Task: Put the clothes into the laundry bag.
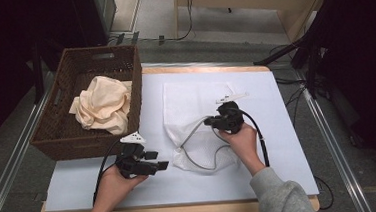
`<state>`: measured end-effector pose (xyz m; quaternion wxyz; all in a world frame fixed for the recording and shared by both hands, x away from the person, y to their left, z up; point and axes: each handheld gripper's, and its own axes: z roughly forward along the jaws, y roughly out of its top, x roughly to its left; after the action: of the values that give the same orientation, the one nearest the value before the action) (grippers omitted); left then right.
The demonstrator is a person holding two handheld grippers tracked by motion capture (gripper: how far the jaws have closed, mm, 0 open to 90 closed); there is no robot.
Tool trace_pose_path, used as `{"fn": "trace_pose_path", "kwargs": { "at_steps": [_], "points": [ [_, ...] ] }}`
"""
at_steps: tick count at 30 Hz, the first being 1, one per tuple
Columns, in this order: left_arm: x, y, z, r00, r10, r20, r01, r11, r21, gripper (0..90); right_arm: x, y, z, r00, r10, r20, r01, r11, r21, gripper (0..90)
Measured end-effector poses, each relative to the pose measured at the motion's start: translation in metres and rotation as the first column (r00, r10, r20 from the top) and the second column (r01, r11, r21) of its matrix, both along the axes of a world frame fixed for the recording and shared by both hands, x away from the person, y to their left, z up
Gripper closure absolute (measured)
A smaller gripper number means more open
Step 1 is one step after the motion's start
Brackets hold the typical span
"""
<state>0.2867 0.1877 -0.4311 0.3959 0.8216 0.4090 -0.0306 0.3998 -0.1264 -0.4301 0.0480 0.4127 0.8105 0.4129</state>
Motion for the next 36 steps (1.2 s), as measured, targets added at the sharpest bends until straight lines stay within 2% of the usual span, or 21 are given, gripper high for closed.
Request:
{"fn": "trace_pose_path", "kwargs": {
  "at_steps": [4,8,11,13,16,21,23,24,25,26,28,30,33,34,36],
  "points": [
    [0.002,-0.001,0.0,0.9998,0.008,-0.019,-0.008,0.9999,-0.007,39.4,-0.005,-0.004,0.015,0.9992,-0.001,0.04,-0.001,0.999,0.039,86.1],
    [0.003,-0.002,-0.001,0.9995,-0.005,-0.032,0.005,1.0,-0.006,43.2,-0.011,-0.004,0.028,0.9961,0.005,0.088,-0.009,0.999,0.039,85.4],
    [0.003,-0.005,-0.001,0.9991,-0.022,-0.036,0.022,0.9997,-0.009,43.3,-0.016,-0.007,0.039,0.9899,-0.003,0.141,-0.002,0.999,0.037,85.4],
    [0.003,-0.007,-0.002,0.9992,-0.022,-0.032,0.022,0.9997,-0.006,42.9,-0.017,-0.009,0.043,0.9895,-0.003,0.145,-0.004,0.999,0.049,85.5],
    [0.006,-0.009,0.0,0.9984,-0.024,-0.05,0.024,0.9997,0.005,43.5,-0.016,-0.011,0.041,0.9918,-0.003,0.127,-0.003,0.999,0.041,85.5],
    [0.006,-0.013,0.009,0.9984,-0.041,-0.039,0.041,0.9992,-0.003,44.8,-0.015,-0.016,0.038,0.9947,0.0,0.102,-0.005,0.999,0.05,85.5],
    [0.007,-0.014,0.012,0.9957,-0.058,-0.073,0.058,0.9983,0.007,41.8,-0.014,-0.016,0.037,0.9951,0.009,0.099,-0.014,0.999,0.043,85.4],
    [0.006,-0.015,0.013,0.9948,-0.064,-0.079,0.065,0.9977,0.019,39.9,-0.013,-0.017,0.037,0.9972,0.016,0.073,-0.019,0.999,0.037,85.4],
    [0.005,-0.015,0.016,0.9935,-0.08,-0.081,0.083,0.996,0.034,38.9,-0.013,-0.018,0.036,0.9973,0.019,0.071,-0.021,0.999,0.038,85.4],
    [0.002,-0.016,0.019,0.9935,-0.092,-0.066,0.096,0.9943,0.047,38.8,-0.013,-0.019,0.036,0.9975,0.028,0.066,-0.03,0.999,0.036,85.6],
    [0.0,-0.016,0.028,0.9932,-0.11,-0.038,0.112,0.9926,0.048,37.9,-0.013,-0.019,0.036,0.998,0.032,0.055,-0.034,0.999,0.039,85.8],
    [0.001,-0.016,0.036,0.9927,-0.116,-0.032,0.117,0.9925,0.034,36.7,-0.013,-0.018,0.036,0.9983,0.033,0.047,-0.035,0.998,0.046,85.9],
    [0.002,-0.018,0.049,0.9917,-0.127,-0.019,0.128,0.9906,0.047,35.9,-0.013,-0.015,0.035,0.9982,0.041,0.043,-0.043,0.998,0.04,85.9],
    [0.002,-0.018,0.049,0.9917,-0.127,-0.019,0.128,0.9906,0.047,36.2,-0.013,-0.015,0.035,0.9982,0.041,0.043,-0.043,0.998,0.04,85.9],
    [0.002,-0.018,0.06,0.9886,-0.15,-0.017,0.15,0.9882,0.029,35.9,-0.013,-0.014,0.034,0.999,0.039,0.023,-0.04,0.999,0.036,85.6]
  ]
}}
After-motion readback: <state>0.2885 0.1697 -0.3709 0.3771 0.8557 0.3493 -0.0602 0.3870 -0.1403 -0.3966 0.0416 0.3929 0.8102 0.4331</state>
